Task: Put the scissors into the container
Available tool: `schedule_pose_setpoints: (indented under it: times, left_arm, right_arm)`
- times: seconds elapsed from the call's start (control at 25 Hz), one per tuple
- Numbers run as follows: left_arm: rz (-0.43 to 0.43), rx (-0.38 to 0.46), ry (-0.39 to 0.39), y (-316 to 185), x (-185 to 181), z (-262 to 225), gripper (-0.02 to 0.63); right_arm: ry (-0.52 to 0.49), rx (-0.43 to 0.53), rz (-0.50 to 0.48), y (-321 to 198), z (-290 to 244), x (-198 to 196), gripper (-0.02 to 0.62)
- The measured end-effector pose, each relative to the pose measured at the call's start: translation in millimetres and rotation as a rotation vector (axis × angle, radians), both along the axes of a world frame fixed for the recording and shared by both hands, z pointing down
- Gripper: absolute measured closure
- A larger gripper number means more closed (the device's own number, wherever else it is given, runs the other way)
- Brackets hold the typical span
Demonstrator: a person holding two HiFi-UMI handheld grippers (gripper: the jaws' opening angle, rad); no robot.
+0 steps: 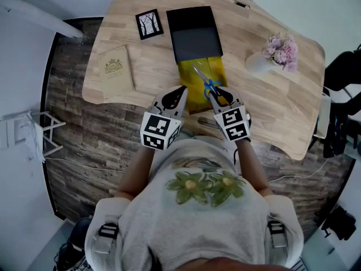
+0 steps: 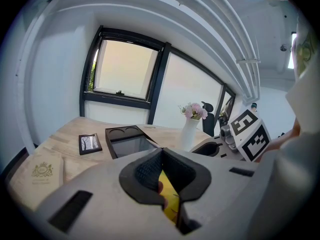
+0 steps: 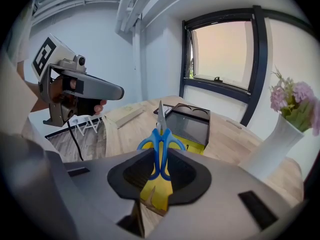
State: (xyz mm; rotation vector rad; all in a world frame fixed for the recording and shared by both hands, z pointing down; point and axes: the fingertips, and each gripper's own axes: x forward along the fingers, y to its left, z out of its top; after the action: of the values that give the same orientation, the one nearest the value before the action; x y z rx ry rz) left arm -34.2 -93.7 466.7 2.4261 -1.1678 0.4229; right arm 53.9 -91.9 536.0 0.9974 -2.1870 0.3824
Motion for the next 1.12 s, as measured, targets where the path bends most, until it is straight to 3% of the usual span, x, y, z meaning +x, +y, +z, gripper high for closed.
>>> schedule_pose_setpoints:
  times: [1.12]
  left_arm:
    - [-0.005, -0.022, 0.006, -9.9, -0.2, 10.1, 0.598]
  right_arm:
    - [0.045, -0.071, -0.038, -7.7, 35.3, -2.0, 0.514]
